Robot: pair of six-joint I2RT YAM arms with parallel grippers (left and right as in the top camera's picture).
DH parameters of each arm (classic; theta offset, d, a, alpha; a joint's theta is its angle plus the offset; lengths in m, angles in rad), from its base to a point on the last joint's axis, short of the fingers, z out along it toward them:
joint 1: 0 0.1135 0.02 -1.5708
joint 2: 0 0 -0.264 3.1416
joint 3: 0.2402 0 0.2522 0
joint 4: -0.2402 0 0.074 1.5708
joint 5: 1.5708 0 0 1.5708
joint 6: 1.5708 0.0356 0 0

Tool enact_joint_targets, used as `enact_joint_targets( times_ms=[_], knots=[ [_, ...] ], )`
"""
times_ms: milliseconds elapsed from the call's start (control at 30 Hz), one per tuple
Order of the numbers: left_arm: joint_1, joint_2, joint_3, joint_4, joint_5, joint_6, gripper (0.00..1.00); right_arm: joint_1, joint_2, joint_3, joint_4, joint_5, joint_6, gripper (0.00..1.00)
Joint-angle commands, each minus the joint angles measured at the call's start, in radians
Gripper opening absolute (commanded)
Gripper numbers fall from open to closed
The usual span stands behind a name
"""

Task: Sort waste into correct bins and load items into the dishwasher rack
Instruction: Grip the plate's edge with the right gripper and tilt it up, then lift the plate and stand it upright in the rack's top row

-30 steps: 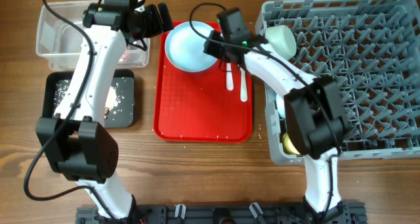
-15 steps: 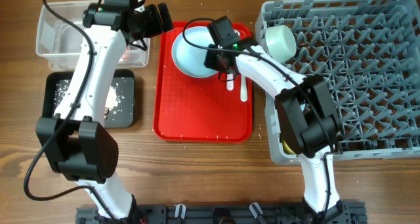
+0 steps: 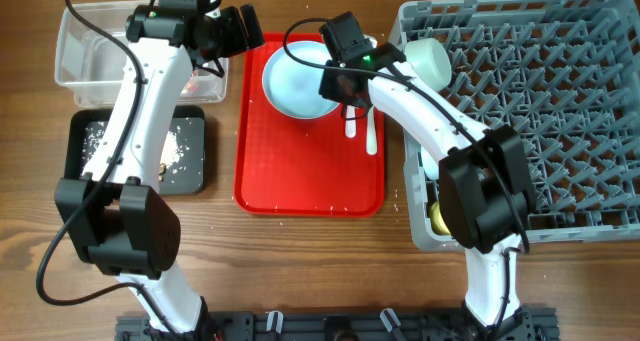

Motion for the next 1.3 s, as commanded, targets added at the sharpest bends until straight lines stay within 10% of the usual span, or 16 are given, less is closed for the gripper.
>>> enact_joint_targets(
  times_ms=[0,800,1000,1267],
  knots=[
    [-0.001,-0.011,0.014,0.003,-0.002,-0.006,1.00,-0.003,0.045,-0.005,-0.001,0.032,0.040,0.33],
    [-0.001,-0.011,0.014,0.003,-0.002,-0.006,1.00,-0.019,0.143,0.000,0.008,-0.052,0.053,0.04],
    [-0.001,-0.011,0.014,0.003,-0.002,-0.006,1.00,-0.059,-0.039,0.026,-0.008,-0.082,-0.160,0.04],
    [-0.001,-0.011,0.013,0.003,-0.002,-0.006,1.00,-0.104,-0.440,0.026,-0.138,0.358,-0.283,0.04]
  ],
)
